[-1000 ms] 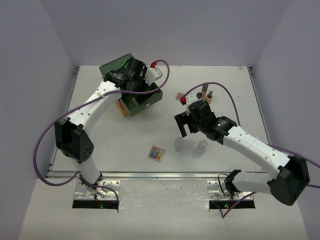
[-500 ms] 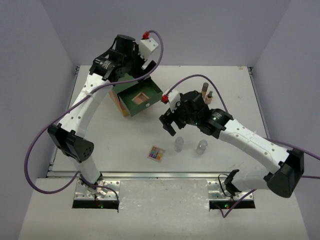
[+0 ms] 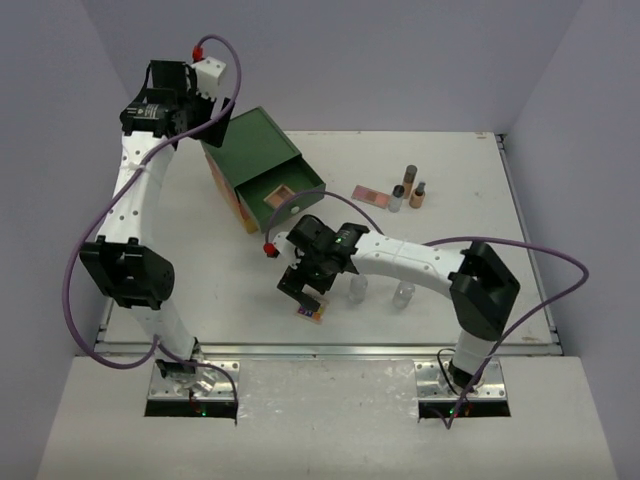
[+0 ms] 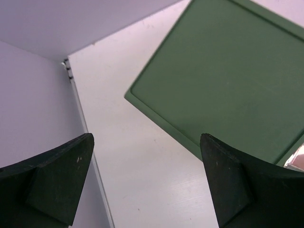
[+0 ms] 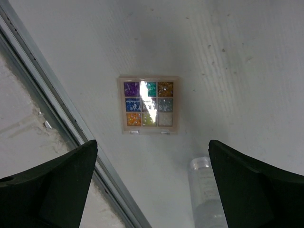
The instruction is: Organize the makeup
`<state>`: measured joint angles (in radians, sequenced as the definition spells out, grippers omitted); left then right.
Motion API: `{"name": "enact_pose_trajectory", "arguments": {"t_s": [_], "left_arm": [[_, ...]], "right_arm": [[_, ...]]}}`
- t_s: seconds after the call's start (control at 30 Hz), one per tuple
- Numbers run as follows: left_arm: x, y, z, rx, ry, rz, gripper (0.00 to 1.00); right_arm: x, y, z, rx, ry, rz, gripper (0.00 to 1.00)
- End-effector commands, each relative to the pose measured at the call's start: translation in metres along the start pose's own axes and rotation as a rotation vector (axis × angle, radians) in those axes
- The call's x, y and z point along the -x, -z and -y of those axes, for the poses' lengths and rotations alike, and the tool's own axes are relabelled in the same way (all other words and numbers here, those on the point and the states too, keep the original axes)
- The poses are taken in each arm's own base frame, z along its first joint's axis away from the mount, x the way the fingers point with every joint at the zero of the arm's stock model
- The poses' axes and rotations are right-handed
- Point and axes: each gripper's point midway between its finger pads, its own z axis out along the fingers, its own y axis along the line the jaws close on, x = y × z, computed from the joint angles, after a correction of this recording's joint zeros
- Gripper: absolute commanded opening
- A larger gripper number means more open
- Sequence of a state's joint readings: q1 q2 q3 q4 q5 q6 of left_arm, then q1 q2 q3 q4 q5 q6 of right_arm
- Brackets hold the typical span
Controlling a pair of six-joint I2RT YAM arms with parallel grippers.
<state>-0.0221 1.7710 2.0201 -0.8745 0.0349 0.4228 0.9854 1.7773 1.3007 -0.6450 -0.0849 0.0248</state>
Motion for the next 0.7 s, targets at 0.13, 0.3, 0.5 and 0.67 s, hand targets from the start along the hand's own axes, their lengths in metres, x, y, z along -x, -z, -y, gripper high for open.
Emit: {"name": "enact_pose_trajectory", "arguments": {"t_s": [0.13, 0.3, 0.5, 0.67], "left_arm": [[-0.005, 0.005, 0.009, -0.038, 0.027, 0.023, 0.92], [-0.004, 0.006, 0.002, -0.017, 0.026, 0.028, 0.93], [-0.010, 0.006, 0.003, -0.024, 0.027, 0.015, 0.93], [-0.018, 0.009, 0.003, -0.021, 0.014, 0.013, 0.93]], "right_arm": [[-0.006, -0.028, -0.008, 0.019, -0.097, -0.040, 0.99], [-0.025, -0.049, -0.009, -0.014, -0.131, -0.085, 0.99], [-0.045, -0.075, -0.015, -0.010, -0.151, -0.115, 0.99], [-0.065, -0.089, -0.014, -0.076, -0.130, -0.173, 0.99]]}}
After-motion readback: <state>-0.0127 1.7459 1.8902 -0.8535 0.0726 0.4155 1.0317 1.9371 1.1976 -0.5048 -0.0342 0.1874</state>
